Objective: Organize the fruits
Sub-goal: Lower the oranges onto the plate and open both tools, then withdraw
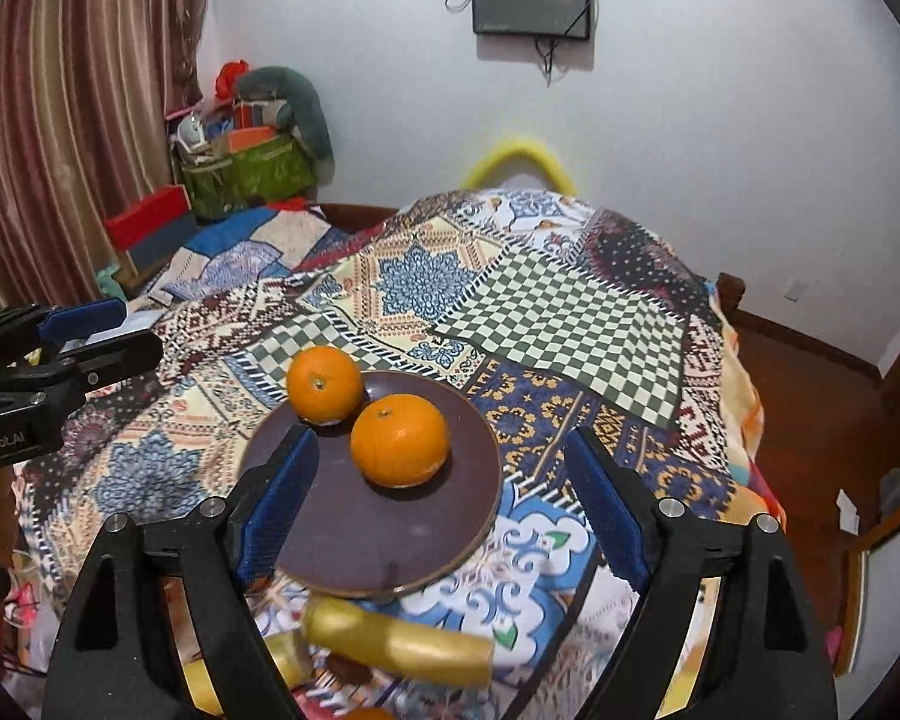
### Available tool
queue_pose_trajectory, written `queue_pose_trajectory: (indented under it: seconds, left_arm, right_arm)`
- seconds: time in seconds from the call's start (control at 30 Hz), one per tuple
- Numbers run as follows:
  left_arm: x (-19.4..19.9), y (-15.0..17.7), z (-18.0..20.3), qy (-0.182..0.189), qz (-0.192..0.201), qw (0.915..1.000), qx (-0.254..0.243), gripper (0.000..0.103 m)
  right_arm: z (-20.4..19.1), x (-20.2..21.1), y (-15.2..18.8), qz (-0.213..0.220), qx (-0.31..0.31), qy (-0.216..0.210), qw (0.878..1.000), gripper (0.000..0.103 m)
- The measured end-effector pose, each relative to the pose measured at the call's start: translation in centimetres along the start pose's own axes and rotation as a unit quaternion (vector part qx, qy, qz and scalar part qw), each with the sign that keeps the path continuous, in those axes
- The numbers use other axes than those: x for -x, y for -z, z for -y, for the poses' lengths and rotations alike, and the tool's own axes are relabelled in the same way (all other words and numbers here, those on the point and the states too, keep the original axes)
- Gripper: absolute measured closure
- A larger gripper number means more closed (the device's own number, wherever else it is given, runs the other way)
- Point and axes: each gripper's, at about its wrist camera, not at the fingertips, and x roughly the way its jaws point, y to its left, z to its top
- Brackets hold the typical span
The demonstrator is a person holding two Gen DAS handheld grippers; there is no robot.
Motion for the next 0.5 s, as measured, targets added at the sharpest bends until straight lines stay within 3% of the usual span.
queue_pose_trajectory:
  seconds: [0.23,0.5]
  left_arm:
    - [4.0,1.7,0.5,0.003,0.011,0.9999,-0.004,0.038]
    - [5.8,4.6,0.9,0.01,-0.004,0.9999,-0.003,0.038]
  right_arm:
    - [-0.9,3.1,1.6,0.015,-0.006,0.01,1.0,0.02]
    - [-2.1,5.7,4.8,0.013,0.003,0.029,1.0,0.018]
